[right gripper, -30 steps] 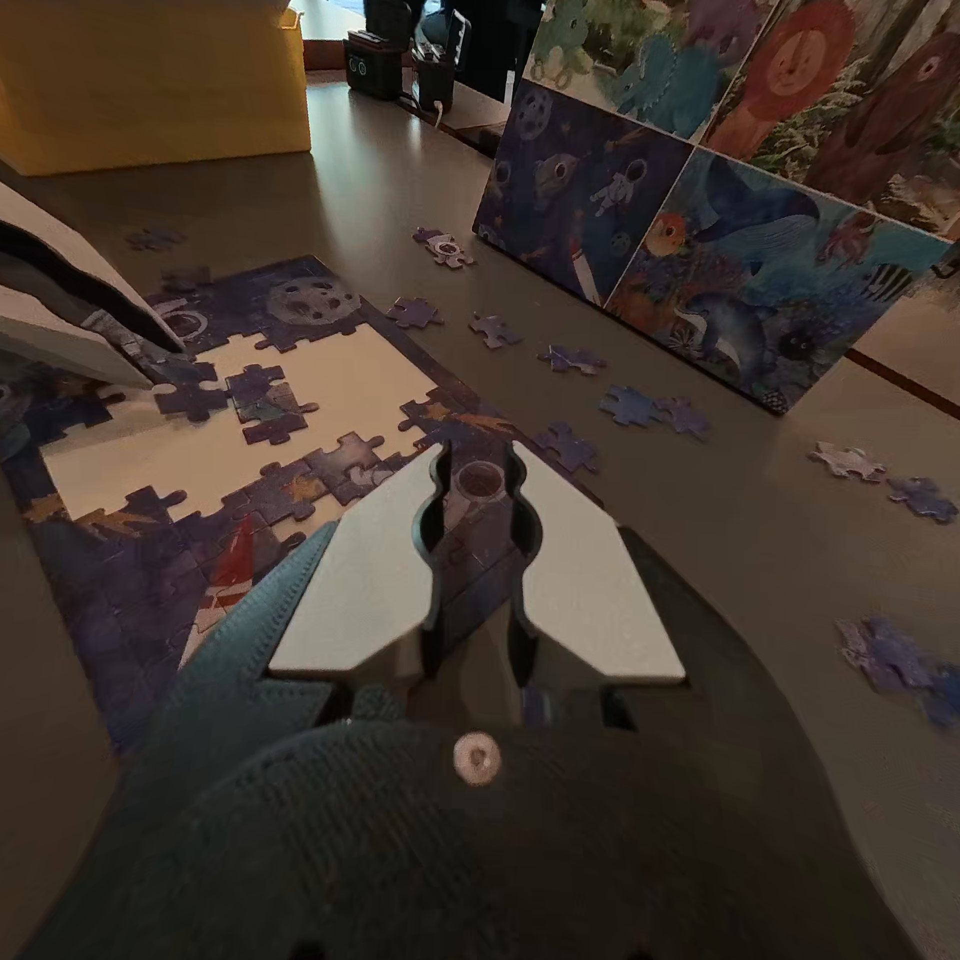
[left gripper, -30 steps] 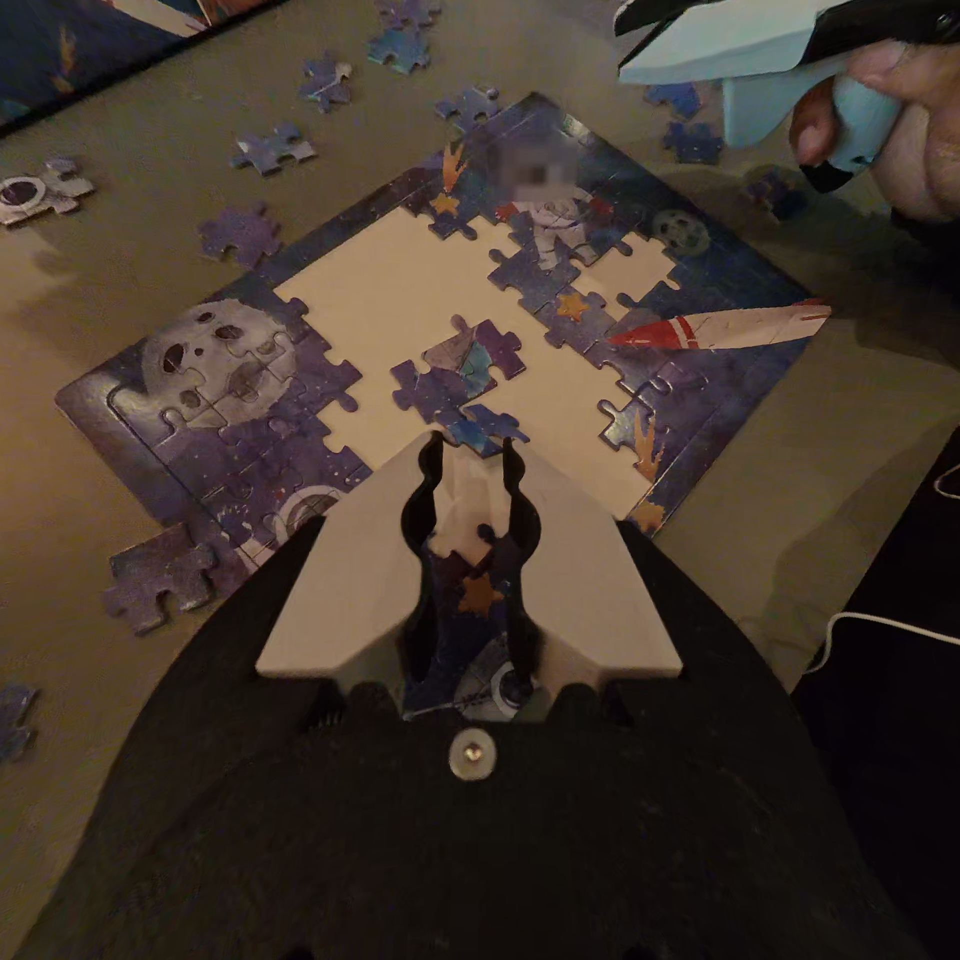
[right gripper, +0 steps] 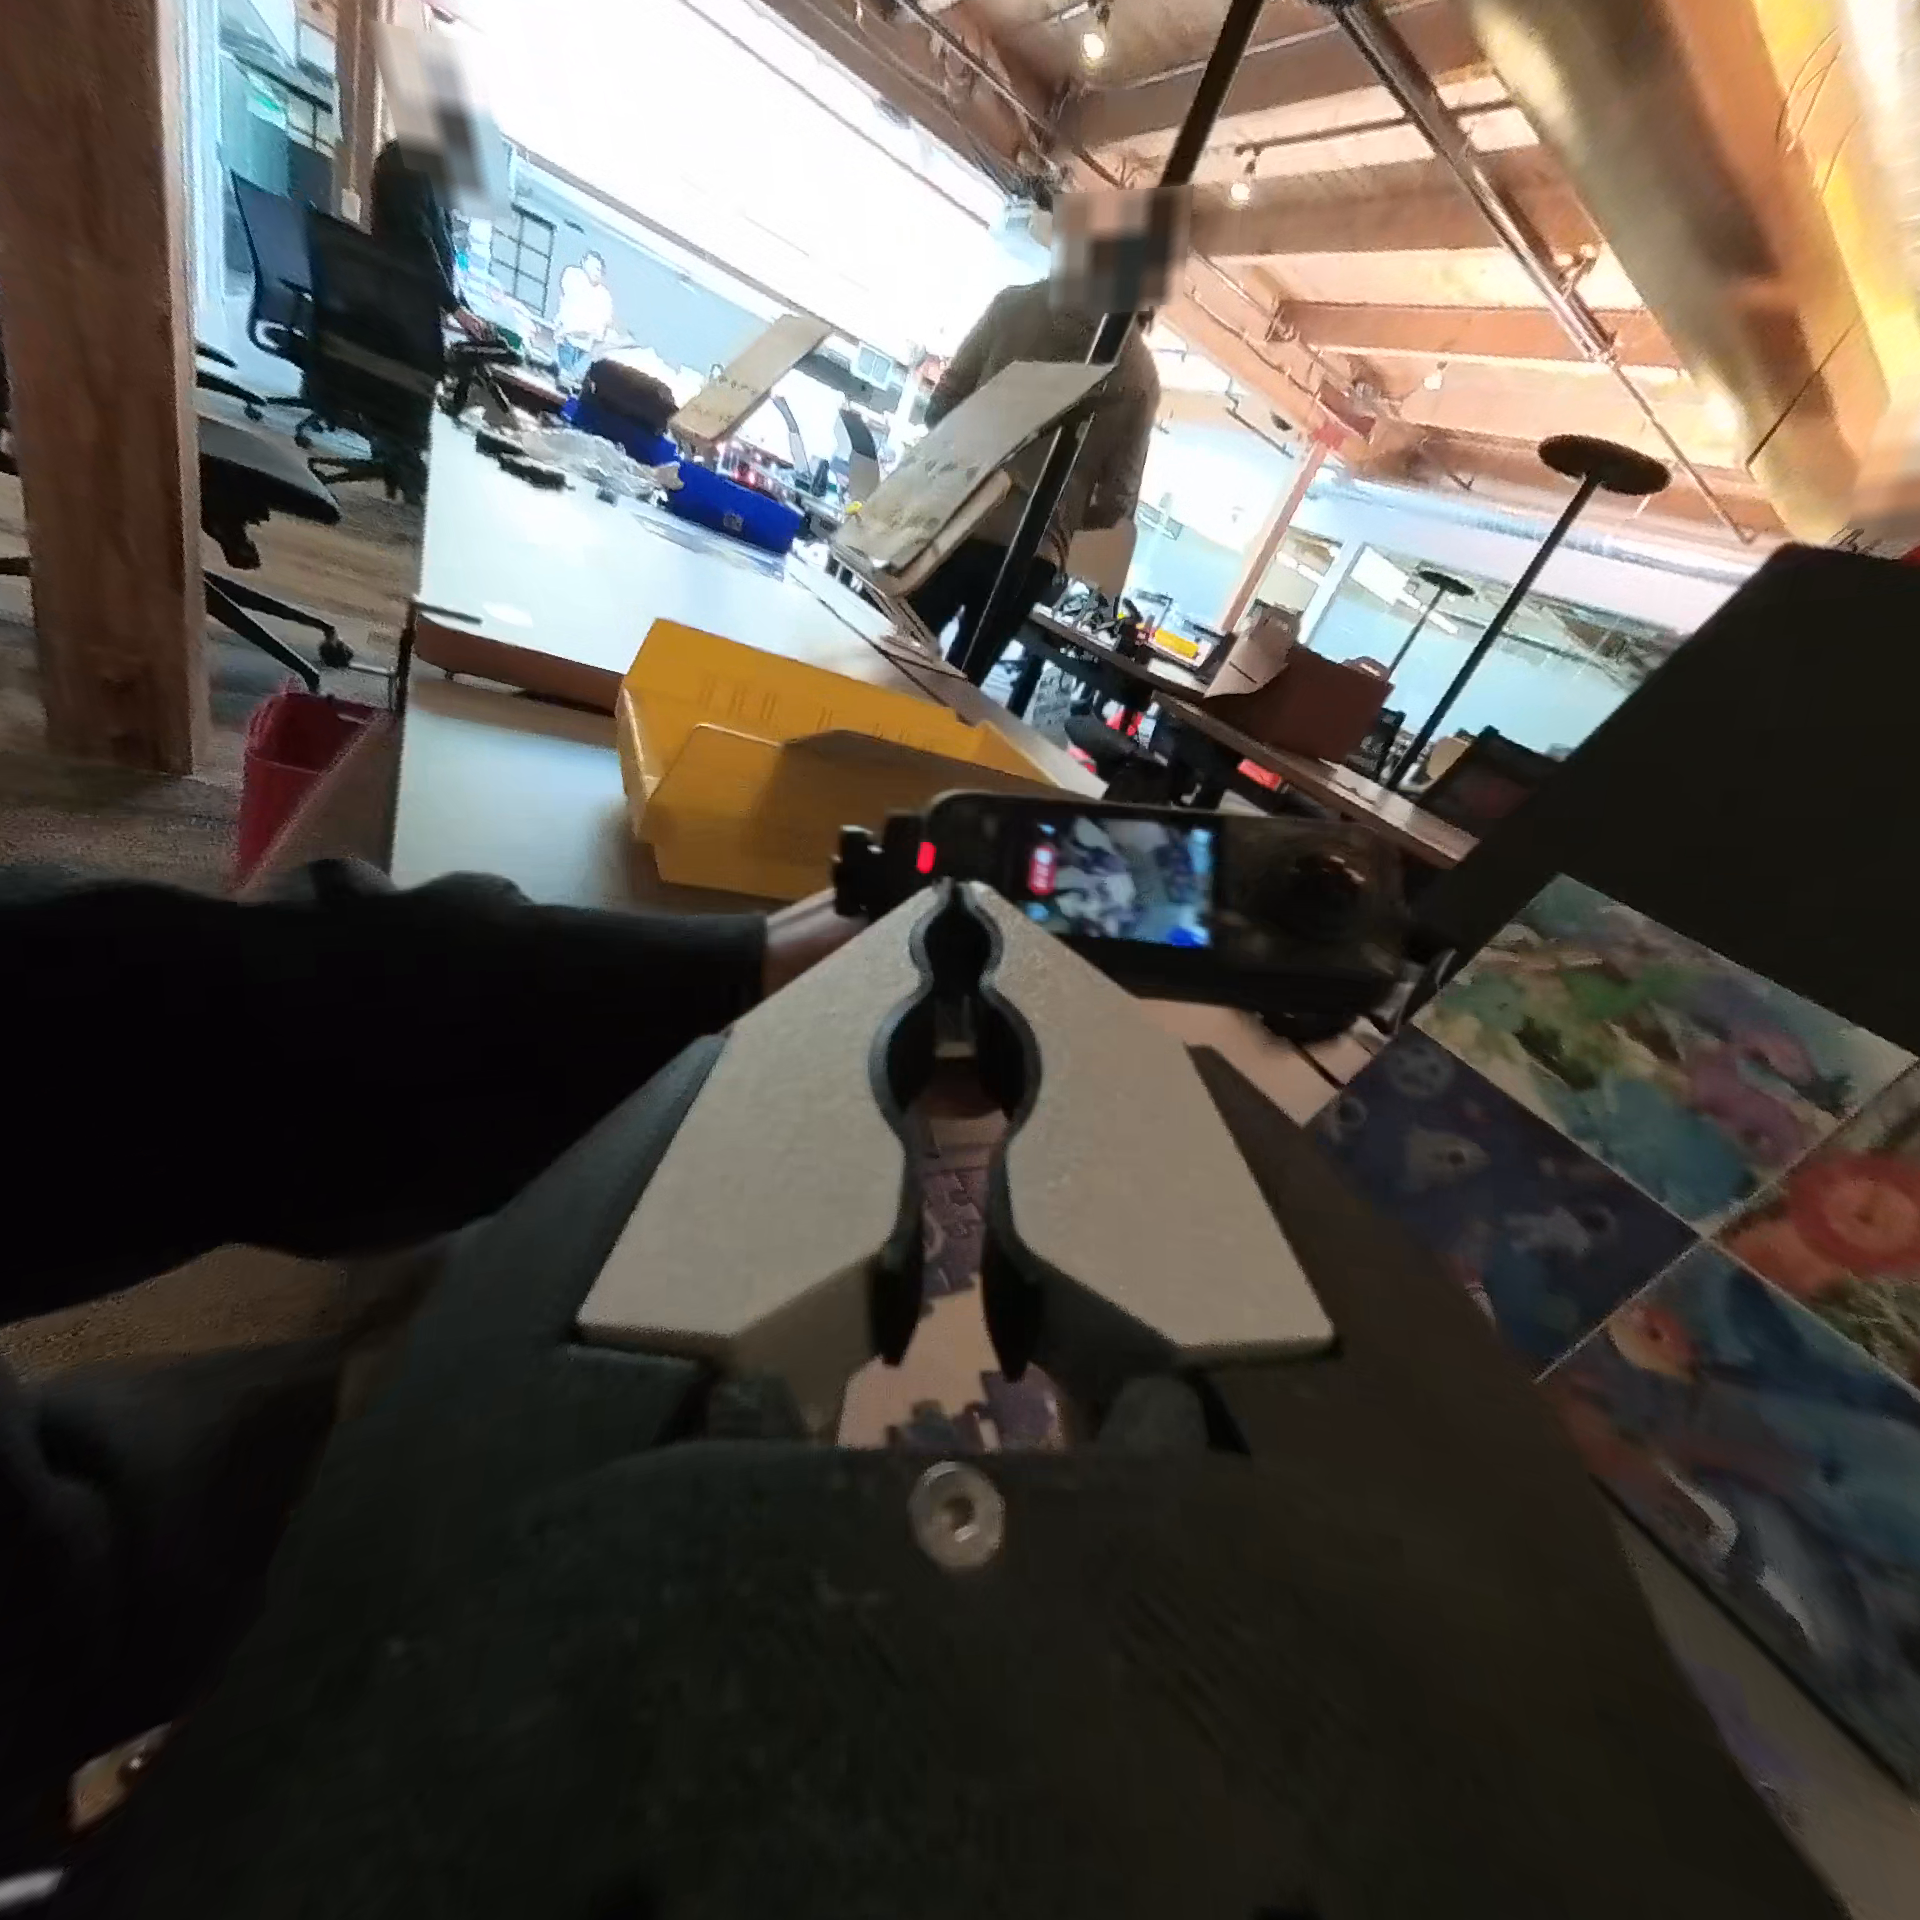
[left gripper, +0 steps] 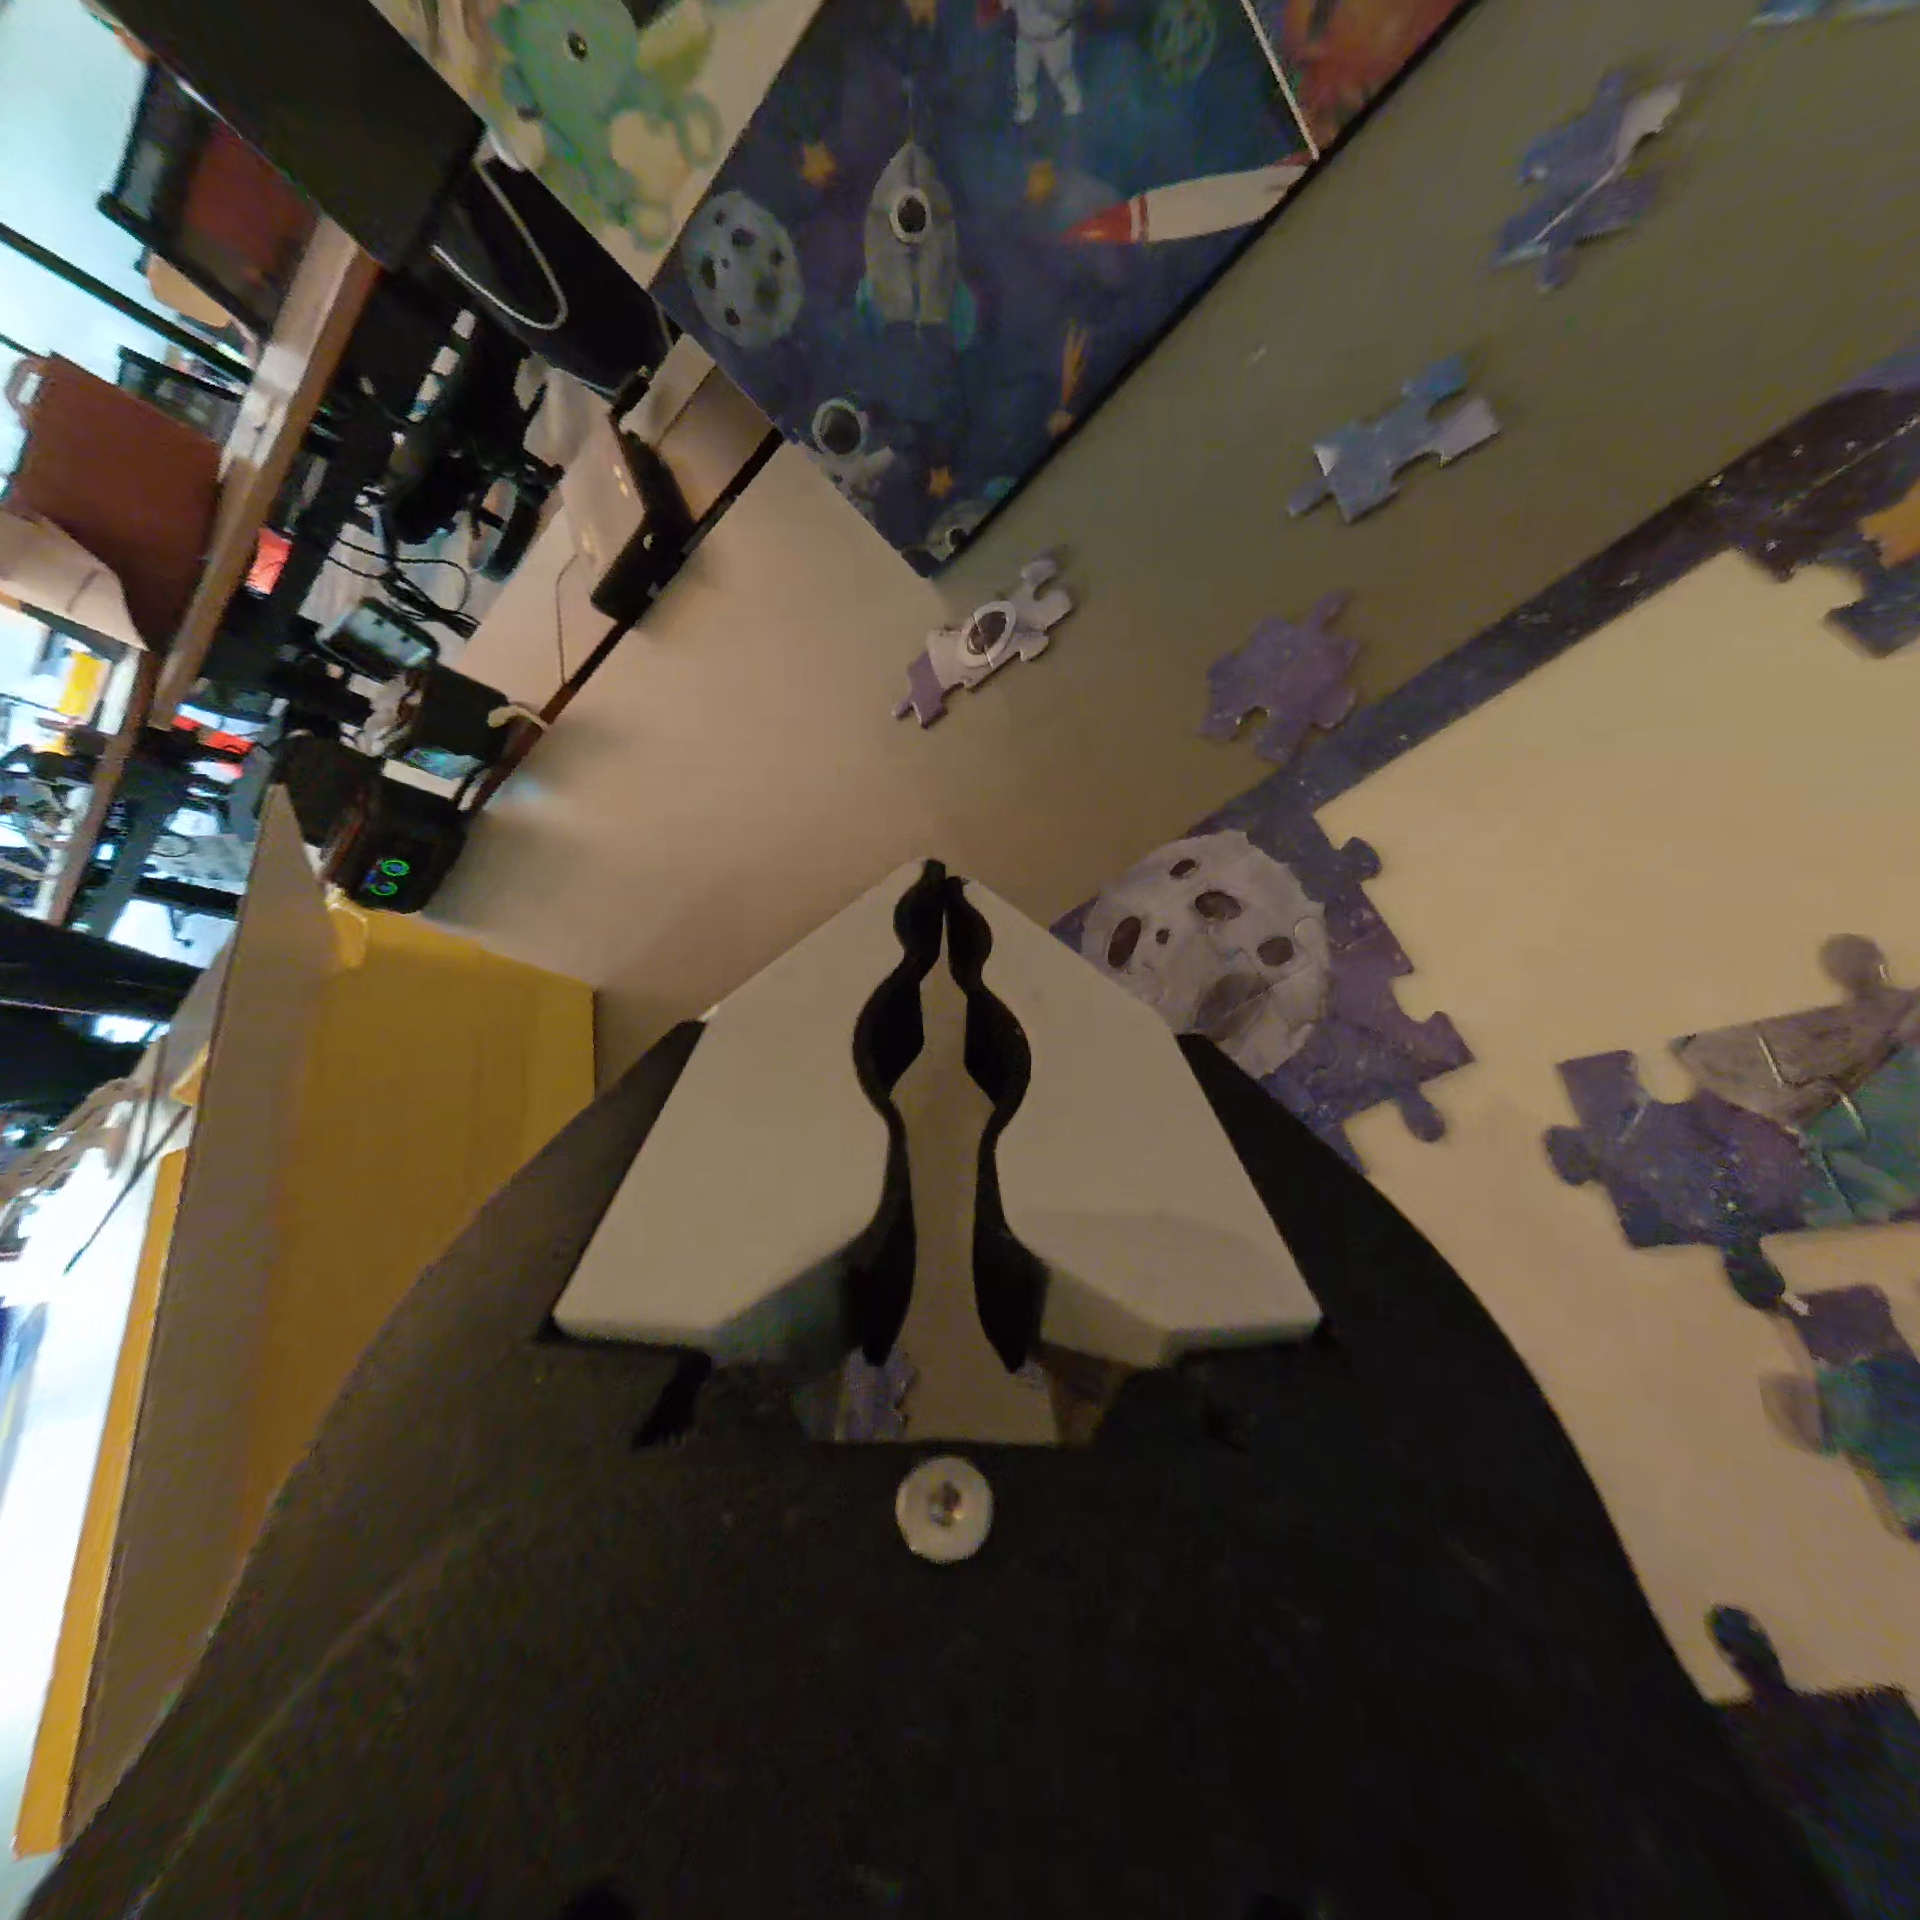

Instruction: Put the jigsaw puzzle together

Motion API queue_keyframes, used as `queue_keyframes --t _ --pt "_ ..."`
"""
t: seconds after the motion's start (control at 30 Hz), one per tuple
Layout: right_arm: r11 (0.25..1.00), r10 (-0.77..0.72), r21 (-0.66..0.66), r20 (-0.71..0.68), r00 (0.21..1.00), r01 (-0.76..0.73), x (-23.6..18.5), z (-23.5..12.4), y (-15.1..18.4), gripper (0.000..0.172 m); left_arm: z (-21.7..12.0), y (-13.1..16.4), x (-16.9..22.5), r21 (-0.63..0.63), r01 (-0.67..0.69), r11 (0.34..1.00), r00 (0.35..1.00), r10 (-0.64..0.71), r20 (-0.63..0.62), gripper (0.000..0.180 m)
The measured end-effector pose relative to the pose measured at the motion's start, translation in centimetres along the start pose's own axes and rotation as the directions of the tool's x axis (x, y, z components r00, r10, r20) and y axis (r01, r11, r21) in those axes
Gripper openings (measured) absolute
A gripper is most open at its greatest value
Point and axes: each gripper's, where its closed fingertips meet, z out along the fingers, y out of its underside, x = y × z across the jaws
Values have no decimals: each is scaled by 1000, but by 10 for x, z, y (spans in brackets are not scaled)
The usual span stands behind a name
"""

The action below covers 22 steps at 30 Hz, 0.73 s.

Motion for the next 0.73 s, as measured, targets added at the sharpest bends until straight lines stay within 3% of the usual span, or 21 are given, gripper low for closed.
queue_keyframes --t 0.13,0.27,0.43,0.57,0.67,0.73 --pt "999 13 -48 -18 1000 -14 -4 8 5 0 -8 -9 -2 16 -9 1000 998 8 61 0" --pt "991 124 -59 23 992 -122 -7 9 6 0 -14 -17 -11 29 -34 999 989 29 147 0" --pt "985 162 -73 35 986 -159 -9 8 4 0 -18 -8 -25 3 -61 998 974 59 217 0" --pt "977 154 -152 31 988 -147 -13 8 8 0 -21 -2 -45 -12 -122 992 935 119 333 0" --pt "952 235 -214 62 970 -217 -19 6 13 0 -30 1 -60 -31 -193 981 880 187 437 0" --pt "939 275 -235 85 958 -249 -24 3 14 0 -35 -1 -58 -6 -190 982 884 173 435 0"
